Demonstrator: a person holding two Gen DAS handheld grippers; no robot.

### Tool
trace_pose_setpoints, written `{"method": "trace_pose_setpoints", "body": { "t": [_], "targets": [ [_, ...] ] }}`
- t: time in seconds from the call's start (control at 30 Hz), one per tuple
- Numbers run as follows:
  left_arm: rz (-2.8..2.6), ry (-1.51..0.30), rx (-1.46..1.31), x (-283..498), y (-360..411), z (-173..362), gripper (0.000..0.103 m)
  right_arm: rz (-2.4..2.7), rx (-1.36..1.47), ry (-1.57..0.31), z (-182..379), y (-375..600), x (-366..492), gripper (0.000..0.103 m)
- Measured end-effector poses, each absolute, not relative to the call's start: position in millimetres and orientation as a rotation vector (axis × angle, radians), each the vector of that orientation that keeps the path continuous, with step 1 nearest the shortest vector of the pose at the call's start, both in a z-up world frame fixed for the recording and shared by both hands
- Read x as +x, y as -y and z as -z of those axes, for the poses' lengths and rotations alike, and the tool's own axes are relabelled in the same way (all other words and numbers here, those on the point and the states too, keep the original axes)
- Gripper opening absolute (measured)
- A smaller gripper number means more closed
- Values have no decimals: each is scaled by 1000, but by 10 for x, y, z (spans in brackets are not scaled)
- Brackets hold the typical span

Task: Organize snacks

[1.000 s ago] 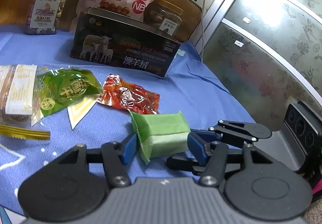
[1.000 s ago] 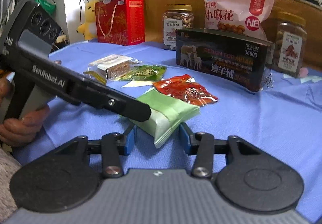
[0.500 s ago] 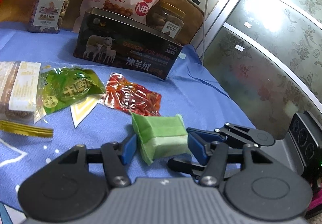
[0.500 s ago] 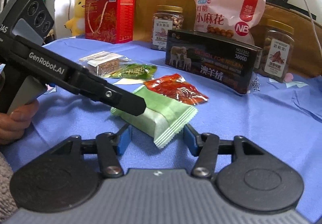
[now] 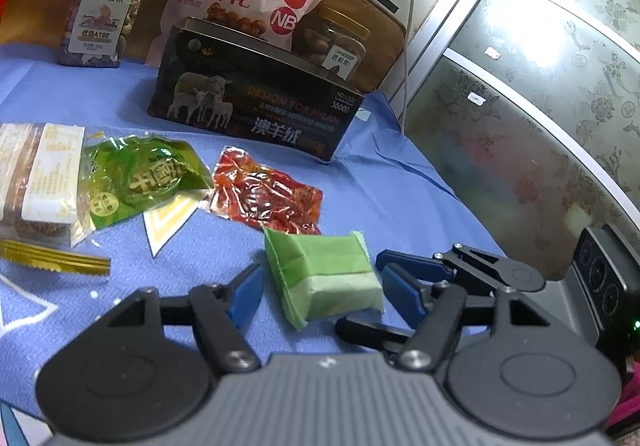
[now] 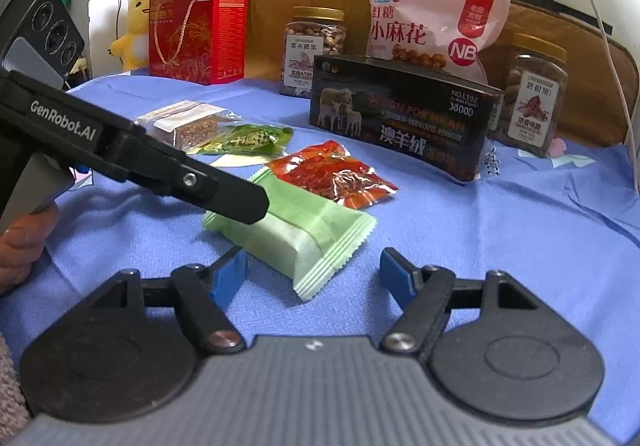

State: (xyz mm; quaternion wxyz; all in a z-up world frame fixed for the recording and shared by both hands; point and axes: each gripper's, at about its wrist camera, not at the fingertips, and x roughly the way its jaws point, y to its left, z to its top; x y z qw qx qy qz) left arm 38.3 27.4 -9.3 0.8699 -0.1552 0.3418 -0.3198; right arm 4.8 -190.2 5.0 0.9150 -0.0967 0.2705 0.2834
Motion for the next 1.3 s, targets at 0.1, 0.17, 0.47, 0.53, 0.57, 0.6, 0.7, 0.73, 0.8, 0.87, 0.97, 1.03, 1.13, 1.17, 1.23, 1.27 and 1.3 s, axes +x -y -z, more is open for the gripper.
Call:
{"method": "trace_pose_setpoints", "body": {
  "t": [0.1, 0.17, 0.47, 0.53, 0.57, 0.6, 0.7, 0.73, 0.8, 0.87, 0.97, 1.03, 1.13, 1.17, 1.23, 1.27, 1.3],
  "targets": [
    [674, -716, -323, 389, -269, 95, 70, -596, -177, -570, -47, 1925, 69, 77],
    [675, -717, -324, 388, -266, 95, 71, -606, -177, -572, -46, 1922, 70, 79],
    [704, -724, -331, 410, -262, 105, 81, -629, -180, -578, -39, 1918, 68, 84],
    [707, -725, -332, 412, -263, 108, 81, -633, -180, -577, -36, 1925, 67, 84],
    [707, -725, -332, 411, -261, 108, 81, -636, -180, -577, -36, 1930, 72, 84],
    [707, -725, -333, 411, -261, 109, 81, -639, -181, -577, -36, 1930, 76, 84],
    [707, -725, -334, 412, -260, 109, 81, -645, -182, -578, -37, 1928, 76, 85],
    [707, -725, -335, 411, -260, 109, 81, -647, -182, -579, -37, 1927, 78, 86],
    [710, -725, -338, 415, -262, 110, 82, -652, -183, -582, -37, 1922, 83, 87],
    [713, -726, -341, 418, -266, 111, 82, -658, -185, -585, -36, 1916, 90, 89],
    [714, -726, -342, 418, -271, 112, 83, -662, -188, -586, -35, 1911, 95, 89],
    [714, -726, -342, 417, -268, 113, 83, -662, -189, -585, -36, 1911, 94, 89],
    [713, -726, -341, 418, -270, 114, 83, -664, -189, -585, -38, 1910, 93, 89],
    [713, -726, -341, 419, -270, 115, 83, -666, -189, -585, -38, 1909, 93, 89],
    [713, -726, -341, 420, -269, 116, 83, -669, -191, -584, -36, 1908, 90, 89],
    [713, -726, -342, 421, -271, 116, 83, -671, -192, -582, -35, 1907, 87, 89],
    [713, -725, -343, 420, -274, 117, 83, -673, -194, -580, -35, 1906, 83, 89]
  ]
}}
